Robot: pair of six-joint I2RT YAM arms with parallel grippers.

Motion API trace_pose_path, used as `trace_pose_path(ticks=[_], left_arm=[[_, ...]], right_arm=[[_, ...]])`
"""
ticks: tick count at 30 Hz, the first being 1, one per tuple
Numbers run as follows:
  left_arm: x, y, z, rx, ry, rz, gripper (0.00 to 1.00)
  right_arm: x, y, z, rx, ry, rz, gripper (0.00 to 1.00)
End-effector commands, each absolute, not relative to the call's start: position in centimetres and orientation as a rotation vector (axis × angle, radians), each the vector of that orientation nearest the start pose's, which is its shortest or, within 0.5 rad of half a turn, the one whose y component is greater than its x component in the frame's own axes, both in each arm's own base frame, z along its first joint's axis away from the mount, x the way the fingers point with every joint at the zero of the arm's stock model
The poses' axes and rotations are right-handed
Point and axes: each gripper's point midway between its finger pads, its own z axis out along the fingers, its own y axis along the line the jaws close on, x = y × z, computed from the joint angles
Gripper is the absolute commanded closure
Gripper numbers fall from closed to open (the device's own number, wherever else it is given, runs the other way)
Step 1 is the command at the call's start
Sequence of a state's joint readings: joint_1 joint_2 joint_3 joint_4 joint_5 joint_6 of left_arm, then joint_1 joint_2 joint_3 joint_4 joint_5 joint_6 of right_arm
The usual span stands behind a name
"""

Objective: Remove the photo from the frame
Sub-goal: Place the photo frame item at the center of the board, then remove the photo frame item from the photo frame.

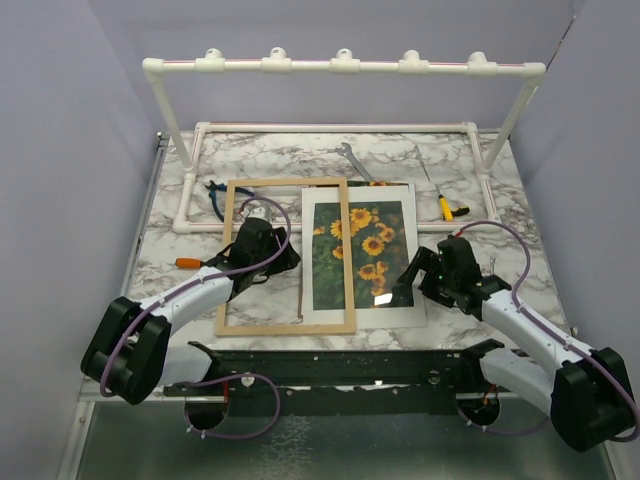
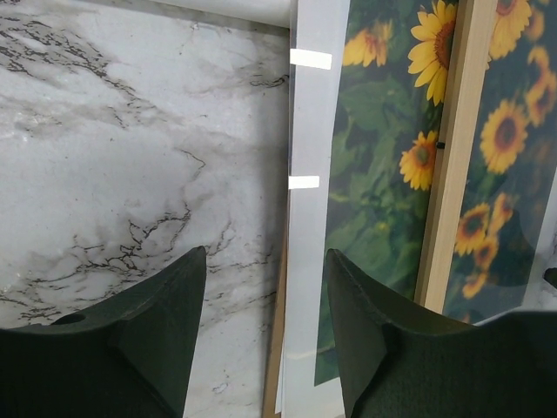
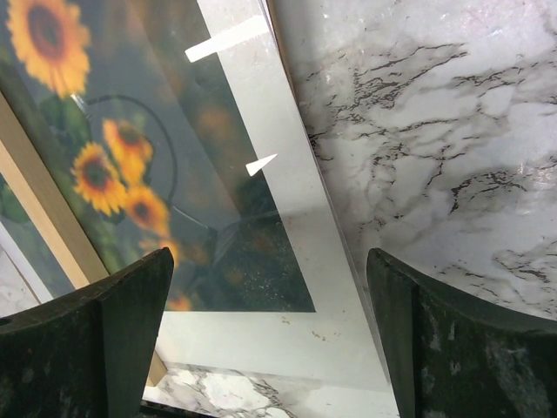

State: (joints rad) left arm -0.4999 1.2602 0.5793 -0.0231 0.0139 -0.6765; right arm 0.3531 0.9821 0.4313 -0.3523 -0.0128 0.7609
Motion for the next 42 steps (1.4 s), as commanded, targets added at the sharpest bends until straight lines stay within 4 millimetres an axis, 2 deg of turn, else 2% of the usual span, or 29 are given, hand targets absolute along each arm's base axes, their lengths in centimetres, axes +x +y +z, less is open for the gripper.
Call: trace_pose_path(ticks=[1,8,14,24,34,42], left_arm=[[28.3,-19.3,7.5,-0.179,2.337,-0.648,0.43],[28.2,-19.2,7.7,-0.177,2.326,-0.65,0.43],[28.3,-19.1,8.3,-0.18,2.306,-0.651,0.43],[28.4,-19.1,8.8,-0.175,2.295,-0.653,0.43],[27.7,-20.5,9.2,-0.135,2.304,-0.708,0.42],[27.1,-23.3,9.7,-0.076,2.304,-0.713,0.41]], right_arm=[[21.0,11.6,3.2,0.522,2.536,0.495,0.05],[20.5,12.6,2.9,0.499,2.573,0.566,0.05],[20.2,13.4,4.5,0.462,2.545,0.652,0.1],[19.7,15.1,7.0,0.41,2.481,0.823,0.14],[19.4,14.8,4.6,0.402,2.535,0.777,0.11],[20.9,13.9,5.2,0.332,2.498,0.681,0.08]])
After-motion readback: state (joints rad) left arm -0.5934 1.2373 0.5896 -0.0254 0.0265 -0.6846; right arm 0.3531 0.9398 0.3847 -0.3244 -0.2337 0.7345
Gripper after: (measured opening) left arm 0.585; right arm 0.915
